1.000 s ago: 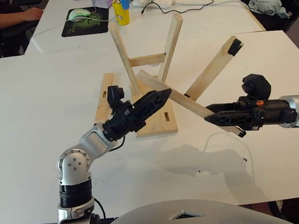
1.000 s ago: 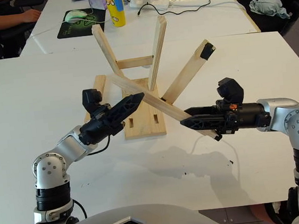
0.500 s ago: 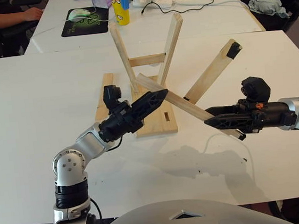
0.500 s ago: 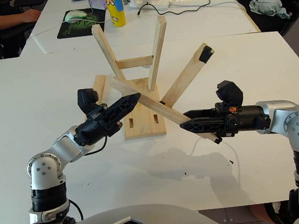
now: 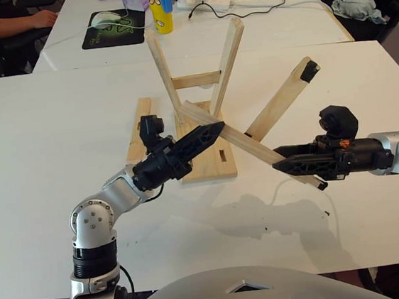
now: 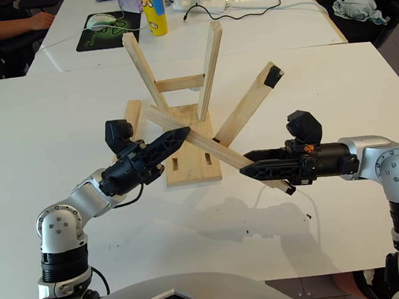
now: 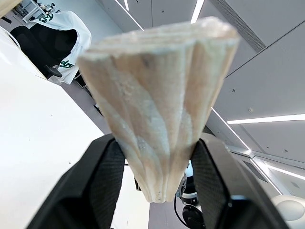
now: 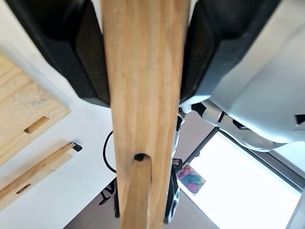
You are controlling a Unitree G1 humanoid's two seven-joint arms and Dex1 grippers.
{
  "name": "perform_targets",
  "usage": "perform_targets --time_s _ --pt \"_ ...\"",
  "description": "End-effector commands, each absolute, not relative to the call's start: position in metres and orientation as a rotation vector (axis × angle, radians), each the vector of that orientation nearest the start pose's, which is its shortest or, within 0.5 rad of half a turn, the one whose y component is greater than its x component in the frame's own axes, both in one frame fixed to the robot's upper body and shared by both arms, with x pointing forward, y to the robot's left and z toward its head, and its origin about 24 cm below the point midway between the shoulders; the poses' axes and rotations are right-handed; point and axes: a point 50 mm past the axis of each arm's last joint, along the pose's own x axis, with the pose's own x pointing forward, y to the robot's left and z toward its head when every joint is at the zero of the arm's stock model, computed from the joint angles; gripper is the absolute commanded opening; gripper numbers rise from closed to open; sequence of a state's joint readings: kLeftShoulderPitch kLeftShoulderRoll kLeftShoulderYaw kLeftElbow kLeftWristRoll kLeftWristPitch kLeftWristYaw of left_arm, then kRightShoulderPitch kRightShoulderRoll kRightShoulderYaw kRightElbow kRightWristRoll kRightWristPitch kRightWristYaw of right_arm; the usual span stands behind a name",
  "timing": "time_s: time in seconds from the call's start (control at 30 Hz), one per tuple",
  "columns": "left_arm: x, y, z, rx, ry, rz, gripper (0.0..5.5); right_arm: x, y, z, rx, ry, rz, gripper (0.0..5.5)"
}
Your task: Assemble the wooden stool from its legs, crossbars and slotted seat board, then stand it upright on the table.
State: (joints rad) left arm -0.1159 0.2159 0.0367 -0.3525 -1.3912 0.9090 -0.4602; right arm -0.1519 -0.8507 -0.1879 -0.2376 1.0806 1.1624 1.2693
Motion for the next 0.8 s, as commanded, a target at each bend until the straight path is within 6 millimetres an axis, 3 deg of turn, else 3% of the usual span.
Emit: perform_targets --time_s 0.03,0.07,0.33,0.43,0.6,0.67,0.8 --pt "0.220 0.105 0.129 -0.967 0.230 -1.212 2.04 0.211 -0.220 0.155 0.504 0.546 1.435 2.11" --pt "0.221 0.106 0.129 -0.962 0.228 -1.208 2.04 0.212 -0.220 0.155 0.508 0.541 1.437 2.47" --pt "0.226 0.119 0.126 -0.914 0.222 -1.166 2.04 0.215 -0.229 0.158 0.541 0.485 1.387 3.43" --pt "0.230 0.144 0.127 -0.870 0.202 -1.102 2.03 0.223 -0.245 0.159 0.576 0.407 1.280 3.94" --pt "0.232 0.191 0.138 -0.774 0.191 -1.020 2.03 0.231 -0.262 0.138 0.556 0.395 1.067 3.97" --pt "0.233 0.208 0.146 -0.733 0.185 -0.994 2.03 0.228 -0.254 0.119 0.440 0.443 1.019 3.97" --pt "0.238 0.230 0.161 -0.669 0.158 -0.962 2.03 0.211 -0.212 0.097 0.309 0.464 1.113 3.97"
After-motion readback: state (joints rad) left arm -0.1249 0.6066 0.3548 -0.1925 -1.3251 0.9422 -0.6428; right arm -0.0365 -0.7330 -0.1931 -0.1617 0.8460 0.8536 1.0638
